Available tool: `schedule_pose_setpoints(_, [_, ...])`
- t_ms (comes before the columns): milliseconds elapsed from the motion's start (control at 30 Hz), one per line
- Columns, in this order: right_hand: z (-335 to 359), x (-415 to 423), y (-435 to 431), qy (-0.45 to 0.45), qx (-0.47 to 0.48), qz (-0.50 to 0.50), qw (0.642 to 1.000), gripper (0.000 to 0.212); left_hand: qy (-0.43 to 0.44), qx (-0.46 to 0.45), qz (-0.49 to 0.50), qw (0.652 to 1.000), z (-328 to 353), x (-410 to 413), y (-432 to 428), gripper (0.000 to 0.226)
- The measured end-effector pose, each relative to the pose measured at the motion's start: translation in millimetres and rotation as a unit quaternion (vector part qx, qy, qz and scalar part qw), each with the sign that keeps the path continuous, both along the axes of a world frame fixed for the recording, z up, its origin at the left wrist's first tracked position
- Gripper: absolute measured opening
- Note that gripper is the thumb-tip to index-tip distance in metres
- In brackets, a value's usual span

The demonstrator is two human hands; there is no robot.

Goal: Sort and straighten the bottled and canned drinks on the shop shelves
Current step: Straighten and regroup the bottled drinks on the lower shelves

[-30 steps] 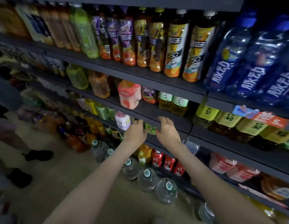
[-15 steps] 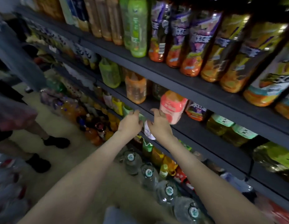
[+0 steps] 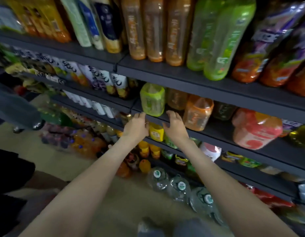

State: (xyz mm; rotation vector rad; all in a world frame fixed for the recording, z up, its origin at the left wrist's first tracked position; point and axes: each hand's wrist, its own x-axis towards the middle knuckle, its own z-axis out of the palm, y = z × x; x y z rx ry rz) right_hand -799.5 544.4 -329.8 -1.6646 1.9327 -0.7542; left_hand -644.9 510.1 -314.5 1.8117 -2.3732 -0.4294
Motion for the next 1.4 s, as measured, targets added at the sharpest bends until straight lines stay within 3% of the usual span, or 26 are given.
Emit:
schedule_pose_setpoints(267, [-6.1,76.6,-78.6,0.007,-0.022,0.026,0.999,0.049,-0.021,0.020,-0.021,0.999,-9.8,65.5,-101.0,0.046])
schedule_pose_setpoints(433, [-19.8,125.1,-145.1,-0.044,-0.002,0.029,0.999,0.060,-0.028,0.031,0.011,0.999,-19.4,113.3,-153.4,0.050])
schedule_pose_setpoints(667, [-27.6,171.3,-214.5,-0.148,0.067,-0.098,0.982,0.075,0.092,-0.024,0.102,0.990,-30.8,167.1,-213.4,0.047])
schedule_pose_setpoints(867, [-43.1,186.0,-247.2,-0.191,0.028,-0.186,0.963,0.069,0.222,-0.017,0.104,0.969,-62.7,177.7,-252.2,0.040])
schedule_pose_setpoints(967, [-51.1,194.9,-256.1,-0.194,0.000,-0.226,0.955,0.064,0.277,-0.030,0.069,0.958,-72.7,175.1,-267.8,0.036])
schedule_pose_setpoints(1100, [-59.4,204.1,-261.6,-0.157,-0.031,-0.277,0.947,0.066,0.310,-0.055,0.009,0.949,-86.9,169.8,-279.0,0.048])
schedule_pose_setpoints(1300, [-64.8,203.9,-263.1,-0.149,-0.035,-0.292,0.944,0.066,0.290,-0.122,-0.047,0.948,-100.7,169.4,-291.3,0.043])
schedule_pose_setpoints(1400, [-69.9,209.6,-264.2,-0.137,-0.041,-0.310,0.940,0.065,0.281,-0.111,-0.087,0.949,-101.4,172.9,-298.8,0.045])
